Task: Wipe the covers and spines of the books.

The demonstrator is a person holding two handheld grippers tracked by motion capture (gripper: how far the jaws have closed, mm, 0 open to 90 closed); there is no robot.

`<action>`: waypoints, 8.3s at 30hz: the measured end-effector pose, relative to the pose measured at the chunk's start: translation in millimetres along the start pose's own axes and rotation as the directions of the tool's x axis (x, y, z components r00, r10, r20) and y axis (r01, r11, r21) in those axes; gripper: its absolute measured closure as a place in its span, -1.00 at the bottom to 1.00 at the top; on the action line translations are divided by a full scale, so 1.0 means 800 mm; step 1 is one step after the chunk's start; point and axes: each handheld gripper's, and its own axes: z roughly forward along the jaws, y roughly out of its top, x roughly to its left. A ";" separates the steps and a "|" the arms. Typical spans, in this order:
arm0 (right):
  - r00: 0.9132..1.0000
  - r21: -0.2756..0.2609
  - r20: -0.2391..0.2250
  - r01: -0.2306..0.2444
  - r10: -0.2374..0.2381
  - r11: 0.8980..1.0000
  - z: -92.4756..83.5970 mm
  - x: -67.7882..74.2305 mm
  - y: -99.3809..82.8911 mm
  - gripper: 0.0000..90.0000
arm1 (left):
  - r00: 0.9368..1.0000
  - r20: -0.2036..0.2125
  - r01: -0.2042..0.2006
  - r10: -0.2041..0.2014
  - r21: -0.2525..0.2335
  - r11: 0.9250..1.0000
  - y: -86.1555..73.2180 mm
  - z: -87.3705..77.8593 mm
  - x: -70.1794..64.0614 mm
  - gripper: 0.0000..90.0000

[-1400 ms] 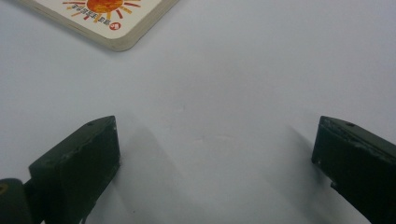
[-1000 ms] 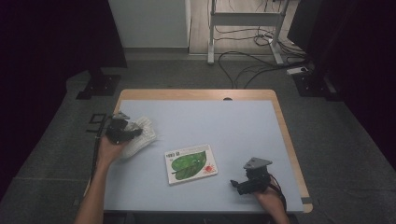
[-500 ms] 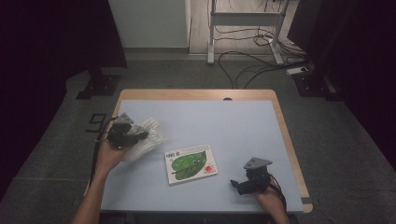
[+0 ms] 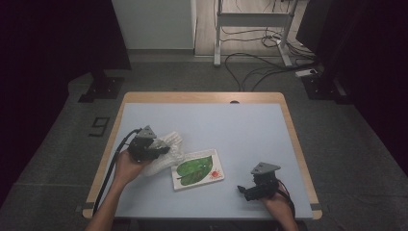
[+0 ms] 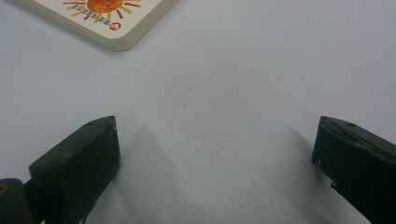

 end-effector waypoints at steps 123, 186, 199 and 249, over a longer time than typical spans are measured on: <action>1.000 0.000 -0.002 -0.001 0.001 1.000 0.000 0.000 0.000 -0.99 | 0.974 0.196 -0.138 0.117 0.095 0.986 0.053 0.152 -0.104 0.57; 1.000 -0.001 -0.002 -0.001 0.001 1.000 0.000 0.000 0.000 -0.99 | 0.995 0.099 -0.026 0.016 0.094 0.995 -0.049 0.042 -0.062 0.56; 1.000 -0.001 -0.002 -0.001 0.001 1.000 0.000 0.000 0.000 -0.99 | 0.992 0.121 -0.045 0.035 0.079 0.996 -0.062 0.034 -0.088 0.56; 1.000 0.000 -0.003 -0.001 0.001 1.000 0.000 0.000 0.000 -0.99 | 0.977 0.131 -0.181 0.168 0.099 0.978 0.025 0.121 -0.135 0.55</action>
